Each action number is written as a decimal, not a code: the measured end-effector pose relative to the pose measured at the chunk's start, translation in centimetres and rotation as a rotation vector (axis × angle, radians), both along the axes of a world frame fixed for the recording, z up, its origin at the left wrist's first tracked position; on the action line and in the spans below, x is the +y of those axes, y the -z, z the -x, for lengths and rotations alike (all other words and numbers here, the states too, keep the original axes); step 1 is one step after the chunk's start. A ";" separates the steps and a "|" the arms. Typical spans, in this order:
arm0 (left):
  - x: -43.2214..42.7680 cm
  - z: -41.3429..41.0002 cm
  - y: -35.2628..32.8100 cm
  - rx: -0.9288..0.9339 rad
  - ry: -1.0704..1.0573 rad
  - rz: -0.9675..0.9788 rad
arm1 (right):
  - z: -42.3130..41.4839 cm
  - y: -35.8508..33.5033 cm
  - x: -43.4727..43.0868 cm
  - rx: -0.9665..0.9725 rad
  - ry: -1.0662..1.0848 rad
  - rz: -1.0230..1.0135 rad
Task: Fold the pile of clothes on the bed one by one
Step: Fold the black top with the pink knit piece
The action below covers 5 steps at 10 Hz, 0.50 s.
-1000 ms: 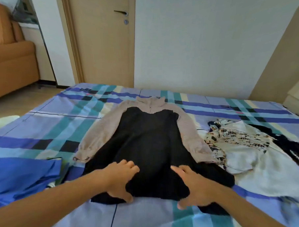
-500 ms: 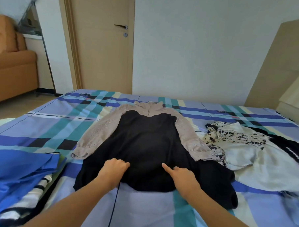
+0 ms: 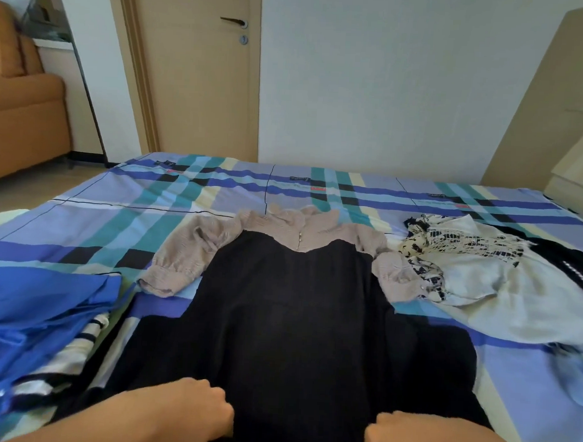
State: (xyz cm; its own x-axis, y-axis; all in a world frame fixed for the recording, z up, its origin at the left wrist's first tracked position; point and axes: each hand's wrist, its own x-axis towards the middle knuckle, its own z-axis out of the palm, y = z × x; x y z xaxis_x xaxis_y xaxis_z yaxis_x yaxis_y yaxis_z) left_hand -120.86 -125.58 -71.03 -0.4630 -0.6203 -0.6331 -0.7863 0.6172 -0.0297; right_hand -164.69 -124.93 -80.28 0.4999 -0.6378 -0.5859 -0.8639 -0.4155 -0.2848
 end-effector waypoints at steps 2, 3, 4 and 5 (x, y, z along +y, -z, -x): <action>1.1 1.4 1.9 0.018 0.036 0.017 | -6.9 -2.3 2.1 -0.278 0.045 -0.019; -0.6 0.5 -1.1 0.189 -0.055 0.032 | -7.6 -7.7 0.6 -0.213 0.175 0.003; -2.5 0.3 -2.4 0.364 -0.125 0.021 | -8.4 -12.0 -3.8 -0.535 0.344 -0.157; -4.5 2.9 -0.9 0.500 -0.157 0.034 | -7.0 -10.9 -8.7 -0.729 0.663 0.206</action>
